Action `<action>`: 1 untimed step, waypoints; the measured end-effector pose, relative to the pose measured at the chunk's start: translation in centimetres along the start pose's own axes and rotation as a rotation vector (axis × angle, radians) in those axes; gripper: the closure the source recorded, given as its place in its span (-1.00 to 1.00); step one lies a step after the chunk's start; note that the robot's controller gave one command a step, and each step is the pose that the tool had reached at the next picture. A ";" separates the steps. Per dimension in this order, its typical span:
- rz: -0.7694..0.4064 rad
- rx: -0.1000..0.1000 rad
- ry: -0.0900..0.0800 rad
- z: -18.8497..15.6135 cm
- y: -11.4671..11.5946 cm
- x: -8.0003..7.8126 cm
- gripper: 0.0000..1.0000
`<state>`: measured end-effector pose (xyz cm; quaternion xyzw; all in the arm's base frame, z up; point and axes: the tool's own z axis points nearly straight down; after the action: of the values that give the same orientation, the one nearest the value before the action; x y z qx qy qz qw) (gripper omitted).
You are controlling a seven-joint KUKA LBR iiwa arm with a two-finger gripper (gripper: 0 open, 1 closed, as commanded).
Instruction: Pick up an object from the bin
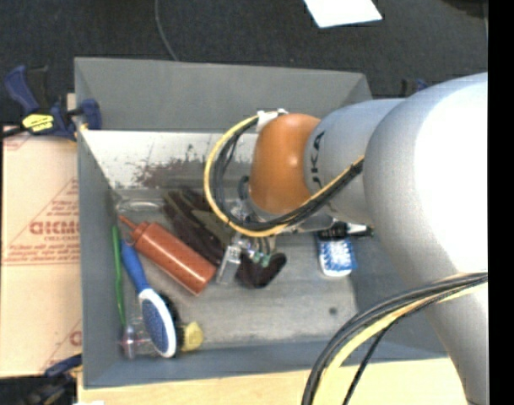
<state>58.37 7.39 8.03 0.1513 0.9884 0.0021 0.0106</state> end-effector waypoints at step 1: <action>-0.161 0.004 0.002 0.6 -0.5 -0.2 1.00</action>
Offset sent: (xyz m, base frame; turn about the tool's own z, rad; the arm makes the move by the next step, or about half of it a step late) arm 0.0000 0.0000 0.0000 0.0000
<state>58.41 6.89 7.45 0.0713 0.9974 -0.0004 0.0096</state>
